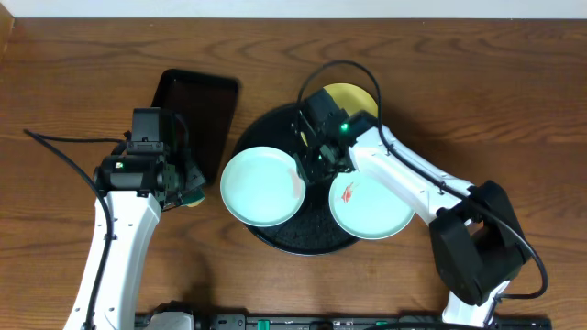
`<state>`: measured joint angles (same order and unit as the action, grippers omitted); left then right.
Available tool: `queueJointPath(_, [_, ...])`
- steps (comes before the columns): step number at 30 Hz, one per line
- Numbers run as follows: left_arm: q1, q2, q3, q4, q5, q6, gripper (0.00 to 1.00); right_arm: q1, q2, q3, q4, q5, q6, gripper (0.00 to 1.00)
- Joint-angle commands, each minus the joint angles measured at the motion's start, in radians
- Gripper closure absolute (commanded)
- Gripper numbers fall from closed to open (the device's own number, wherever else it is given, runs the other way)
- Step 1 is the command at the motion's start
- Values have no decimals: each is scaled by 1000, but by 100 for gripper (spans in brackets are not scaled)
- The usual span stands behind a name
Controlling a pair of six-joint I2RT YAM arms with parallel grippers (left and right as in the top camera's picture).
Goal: Clean dirty plates on tray and stack at the side
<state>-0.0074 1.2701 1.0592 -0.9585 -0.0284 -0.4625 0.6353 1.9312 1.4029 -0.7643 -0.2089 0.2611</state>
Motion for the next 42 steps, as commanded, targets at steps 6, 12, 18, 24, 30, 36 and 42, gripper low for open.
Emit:
queueJointPath(6, [5,4,24,2,-2,17,92,19,13,-138,178,-55,129,59])
queueJointPath(12, [5,4,24,2,-2,17,92,38,61,-149,209,26,143,60])
queueJointPath(18, [5,4,24,2,-2,17,92,40,85,-148,237,26,154,83])
queueJointPath(24, [5,4,24,2,-2,17,92,40,81,-114,206,120,151,99])
queueJointPath(30, [5,4,24,2,-2,17,92,40,69,50,20,320,62,99])
queueJointPath(36, [5,4,24,2,-2,17,92,68,69,296,-218,576,-60,99])
queueJointPath(42, [5,4,24,2,-2,17,92,147,69,463,-372,947,-84,99])
